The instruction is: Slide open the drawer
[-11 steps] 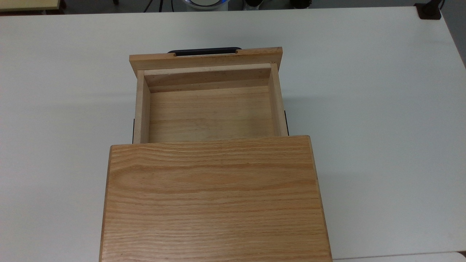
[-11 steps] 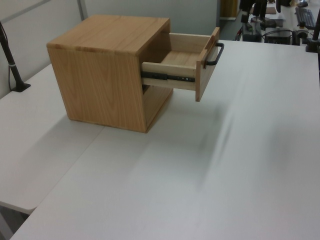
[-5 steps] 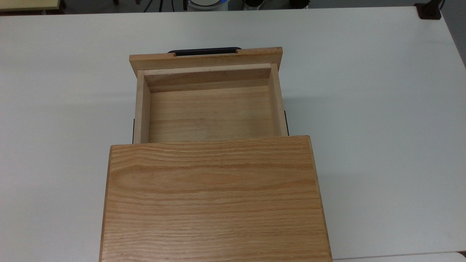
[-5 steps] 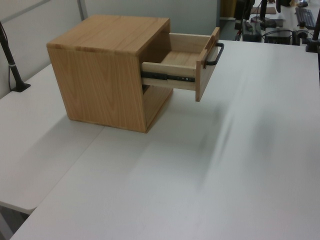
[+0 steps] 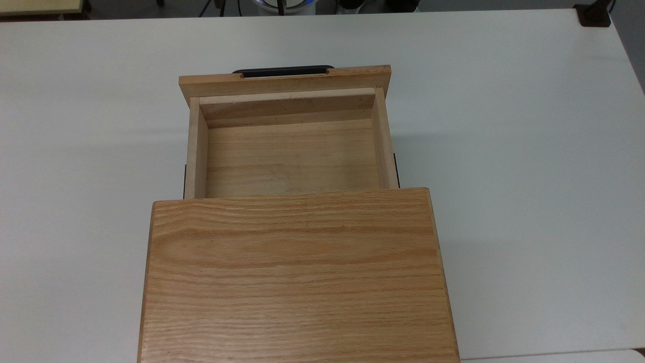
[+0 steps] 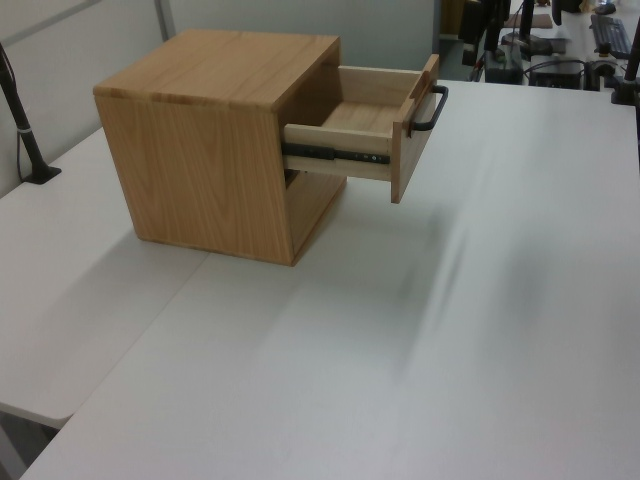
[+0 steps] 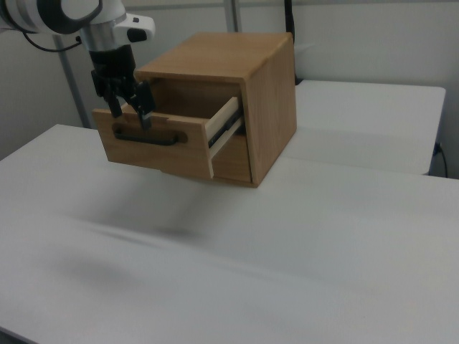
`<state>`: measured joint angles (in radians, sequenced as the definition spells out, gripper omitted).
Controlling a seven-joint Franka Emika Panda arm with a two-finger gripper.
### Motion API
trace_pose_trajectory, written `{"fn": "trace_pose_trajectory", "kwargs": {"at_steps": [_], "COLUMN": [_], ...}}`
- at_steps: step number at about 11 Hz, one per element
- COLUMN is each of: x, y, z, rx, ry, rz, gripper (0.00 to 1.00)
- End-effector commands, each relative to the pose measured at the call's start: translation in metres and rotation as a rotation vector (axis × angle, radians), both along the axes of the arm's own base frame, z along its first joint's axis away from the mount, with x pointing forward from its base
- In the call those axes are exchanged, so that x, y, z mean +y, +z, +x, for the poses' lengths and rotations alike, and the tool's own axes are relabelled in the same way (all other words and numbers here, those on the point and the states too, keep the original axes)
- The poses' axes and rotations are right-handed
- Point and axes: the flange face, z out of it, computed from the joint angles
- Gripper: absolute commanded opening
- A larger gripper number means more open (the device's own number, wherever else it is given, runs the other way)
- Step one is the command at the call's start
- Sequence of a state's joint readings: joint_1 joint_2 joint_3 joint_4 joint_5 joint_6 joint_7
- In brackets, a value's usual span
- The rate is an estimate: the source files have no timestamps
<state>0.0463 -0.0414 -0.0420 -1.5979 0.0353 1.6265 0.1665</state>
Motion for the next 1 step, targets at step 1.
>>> {"fn": "trace_pose_trajectory", "kwargs": {"at_steps": [1], "x": [0.0065], "y": [0.0008], "z": [0.0013], "rx": [0.013], "ry": [0.008], "rz": [0.003], "gripper": [1.00]}}
